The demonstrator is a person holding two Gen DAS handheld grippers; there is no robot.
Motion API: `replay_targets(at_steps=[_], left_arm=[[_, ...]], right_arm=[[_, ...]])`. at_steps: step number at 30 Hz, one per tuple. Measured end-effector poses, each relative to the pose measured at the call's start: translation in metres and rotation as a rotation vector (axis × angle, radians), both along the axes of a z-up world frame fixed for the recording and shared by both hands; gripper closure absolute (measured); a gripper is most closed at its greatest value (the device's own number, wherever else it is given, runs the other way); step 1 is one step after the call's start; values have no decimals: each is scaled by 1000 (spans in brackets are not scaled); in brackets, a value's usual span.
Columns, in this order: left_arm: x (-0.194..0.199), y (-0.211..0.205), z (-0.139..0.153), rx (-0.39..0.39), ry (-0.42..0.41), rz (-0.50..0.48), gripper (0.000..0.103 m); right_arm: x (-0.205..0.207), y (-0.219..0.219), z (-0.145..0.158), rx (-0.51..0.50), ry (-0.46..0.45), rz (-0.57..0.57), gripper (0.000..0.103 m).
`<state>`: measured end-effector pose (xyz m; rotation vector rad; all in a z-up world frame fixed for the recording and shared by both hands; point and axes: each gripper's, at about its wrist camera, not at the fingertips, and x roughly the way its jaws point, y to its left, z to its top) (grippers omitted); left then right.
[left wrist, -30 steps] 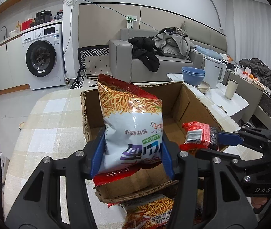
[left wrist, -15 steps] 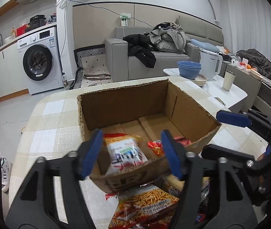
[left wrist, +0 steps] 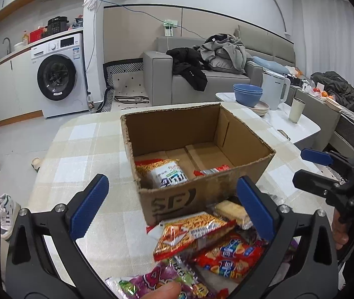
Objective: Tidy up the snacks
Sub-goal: 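Open both grippers to drop the bags into the box, then move both tools back toward the remaining snack pile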
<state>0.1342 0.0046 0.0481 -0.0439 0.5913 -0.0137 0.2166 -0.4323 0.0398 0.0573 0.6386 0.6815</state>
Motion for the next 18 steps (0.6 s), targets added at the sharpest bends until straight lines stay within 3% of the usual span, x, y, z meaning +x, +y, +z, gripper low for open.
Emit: replay_targets(at_steps=[18], left_arm=[[-75,21,-34,-22,88,43,1]], right_arm=[[-36,-12,-24,-28,80,18,1]])
